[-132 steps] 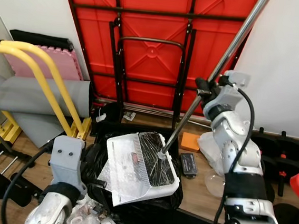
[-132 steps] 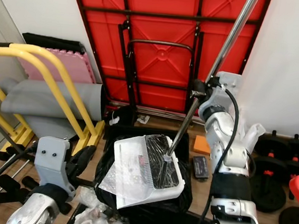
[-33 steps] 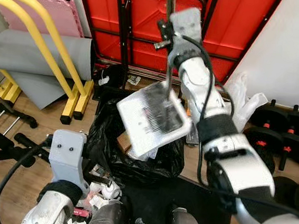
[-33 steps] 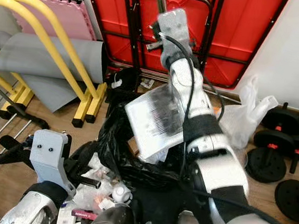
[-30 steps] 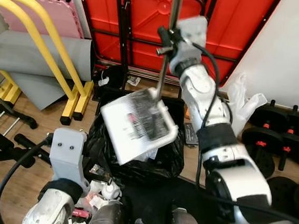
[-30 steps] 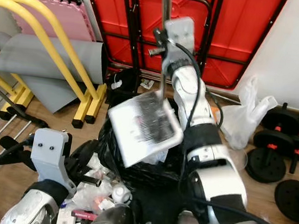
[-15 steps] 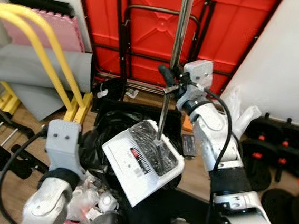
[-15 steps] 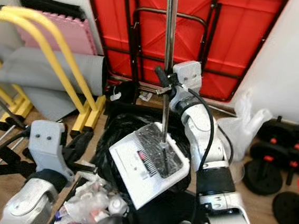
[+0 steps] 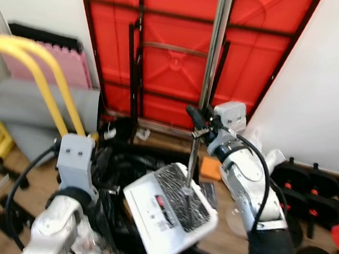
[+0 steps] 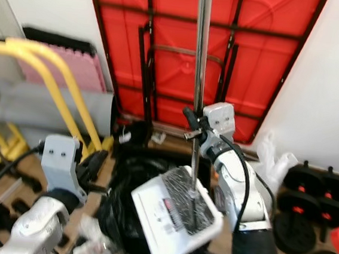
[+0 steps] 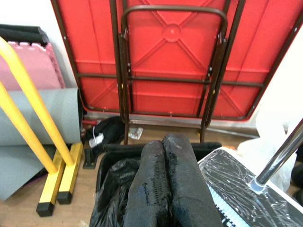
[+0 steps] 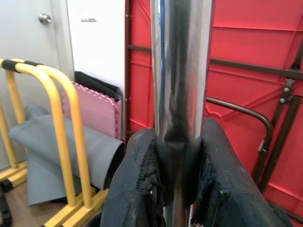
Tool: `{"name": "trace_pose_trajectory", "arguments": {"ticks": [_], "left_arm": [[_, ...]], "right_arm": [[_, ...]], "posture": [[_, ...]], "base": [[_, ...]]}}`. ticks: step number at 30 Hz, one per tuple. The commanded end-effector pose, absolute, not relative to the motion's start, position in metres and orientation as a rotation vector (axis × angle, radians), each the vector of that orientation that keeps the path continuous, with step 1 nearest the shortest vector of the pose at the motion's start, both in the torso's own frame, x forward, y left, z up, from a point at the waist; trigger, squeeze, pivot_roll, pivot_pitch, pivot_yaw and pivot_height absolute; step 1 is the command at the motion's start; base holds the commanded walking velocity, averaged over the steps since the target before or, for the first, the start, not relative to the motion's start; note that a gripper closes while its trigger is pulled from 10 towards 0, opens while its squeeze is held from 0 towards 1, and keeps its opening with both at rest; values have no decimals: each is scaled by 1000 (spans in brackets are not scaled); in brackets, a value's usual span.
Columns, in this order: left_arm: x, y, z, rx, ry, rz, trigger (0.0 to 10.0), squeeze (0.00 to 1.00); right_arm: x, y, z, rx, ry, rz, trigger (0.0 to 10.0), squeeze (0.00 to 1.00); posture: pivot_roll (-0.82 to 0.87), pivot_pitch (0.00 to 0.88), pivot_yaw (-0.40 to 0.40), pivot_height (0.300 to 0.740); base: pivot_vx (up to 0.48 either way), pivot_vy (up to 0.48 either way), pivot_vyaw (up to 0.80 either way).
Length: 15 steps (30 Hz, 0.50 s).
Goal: Sweep floor
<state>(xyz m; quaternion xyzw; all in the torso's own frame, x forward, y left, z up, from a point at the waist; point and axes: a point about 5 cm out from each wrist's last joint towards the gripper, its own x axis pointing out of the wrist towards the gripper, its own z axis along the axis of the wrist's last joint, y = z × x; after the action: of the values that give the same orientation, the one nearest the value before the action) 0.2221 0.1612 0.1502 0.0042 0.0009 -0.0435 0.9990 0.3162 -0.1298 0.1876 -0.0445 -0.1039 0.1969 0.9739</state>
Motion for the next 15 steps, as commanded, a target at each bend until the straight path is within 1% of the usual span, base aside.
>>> {"name": "trace_pose_trajectory", "arguments": {"ticks": [1, 3, 4, 11, 14, 15], "left_arm": [[220, 162, 147, 3, 0, -102, 10000, 0], [220, 162, 147, 3, 0, -102, 10000, 0], [222, 162, 146, 5, 5, -97, 10000, 0], [228, 166, 141, 18, 21, -60, 10000, 0], [228, 166, 140, 13, 15, -62, 10000, 0], [227, 164, 142, 4, 0, -97, 10000, 0]], "right_arm": [[312, -129, 200, -80, -264, 401, 10000, 0], [312, -129, 200, -80, -264, 401, 10000, 0], [311, -129, 200, -84, -262, 401, 10000, 0], [309, -130, 199, -89, -253, 396, 10000, 0], [308, -131, 198, -91, -245, 389, 10000, 0], [308, -132, 198, -92, -243, 387, 10000, 0]], "posture": [[-38, 10, 4, 740], [-38, 10, 4, 740], [-39, 1, 6, 740], [-38, 0, 8, 740], [-38, 0, 11, 740], [-34, 0, 11, 740]], "base": [[255, 0, 0], [255, 0, 0], [480, 0, 0], [0, 0, 0], [0, 0, 0], [0, 0, 0]]}}
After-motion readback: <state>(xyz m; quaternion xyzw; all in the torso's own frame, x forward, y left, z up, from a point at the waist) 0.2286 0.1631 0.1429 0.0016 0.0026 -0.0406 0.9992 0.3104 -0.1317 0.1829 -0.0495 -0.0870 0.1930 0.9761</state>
